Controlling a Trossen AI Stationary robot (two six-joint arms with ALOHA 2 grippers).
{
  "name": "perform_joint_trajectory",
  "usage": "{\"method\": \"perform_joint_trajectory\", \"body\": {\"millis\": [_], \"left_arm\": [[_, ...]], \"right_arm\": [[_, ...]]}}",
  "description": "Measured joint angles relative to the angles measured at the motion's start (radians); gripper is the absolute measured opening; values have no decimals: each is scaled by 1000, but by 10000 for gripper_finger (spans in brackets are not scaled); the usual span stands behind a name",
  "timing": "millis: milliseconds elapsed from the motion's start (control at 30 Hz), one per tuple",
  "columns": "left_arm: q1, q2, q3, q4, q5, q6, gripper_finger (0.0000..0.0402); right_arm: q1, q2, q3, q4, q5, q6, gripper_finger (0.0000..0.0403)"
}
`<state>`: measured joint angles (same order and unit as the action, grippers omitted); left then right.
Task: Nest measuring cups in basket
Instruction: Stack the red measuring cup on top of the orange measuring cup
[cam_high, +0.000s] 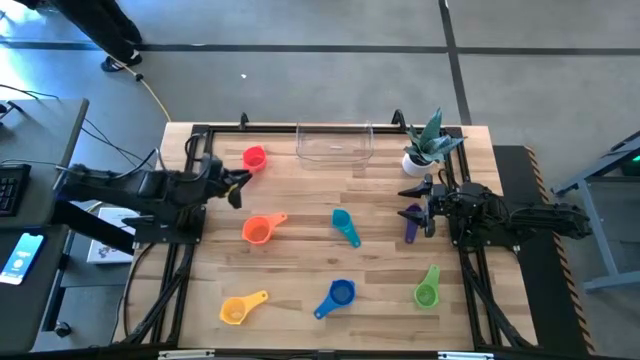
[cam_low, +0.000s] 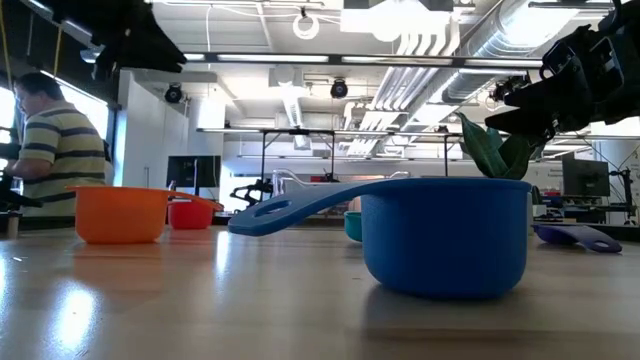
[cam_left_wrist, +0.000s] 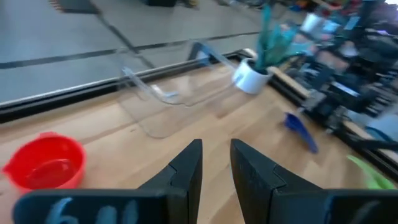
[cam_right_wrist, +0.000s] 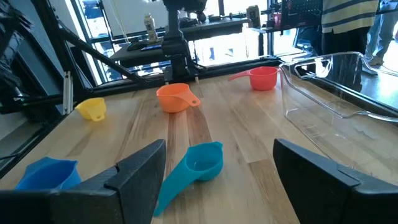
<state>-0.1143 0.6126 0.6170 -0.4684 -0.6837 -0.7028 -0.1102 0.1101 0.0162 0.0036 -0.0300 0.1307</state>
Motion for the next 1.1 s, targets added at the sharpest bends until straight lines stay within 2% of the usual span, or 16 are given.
{"method": "perform_joint_trajectory", "body": {"millis": [167,433,900,1000,1100], "left_arm": [[135,95,72,-85,113,-36,74],[367,204,93,-118,360,46,74],[670,302,96,-23,621,194,74],[714,340,139,-2,671,251,74],[740,388,198,-6,679,342,74]], "right_arm": [[0,0,0,0,0,0,288],[0,0,0,0,0,0,288],[0,0,0,0,0,0,288],[0,0,0,0,0,0,288],[0,0,0,0,0,0,288]]}}
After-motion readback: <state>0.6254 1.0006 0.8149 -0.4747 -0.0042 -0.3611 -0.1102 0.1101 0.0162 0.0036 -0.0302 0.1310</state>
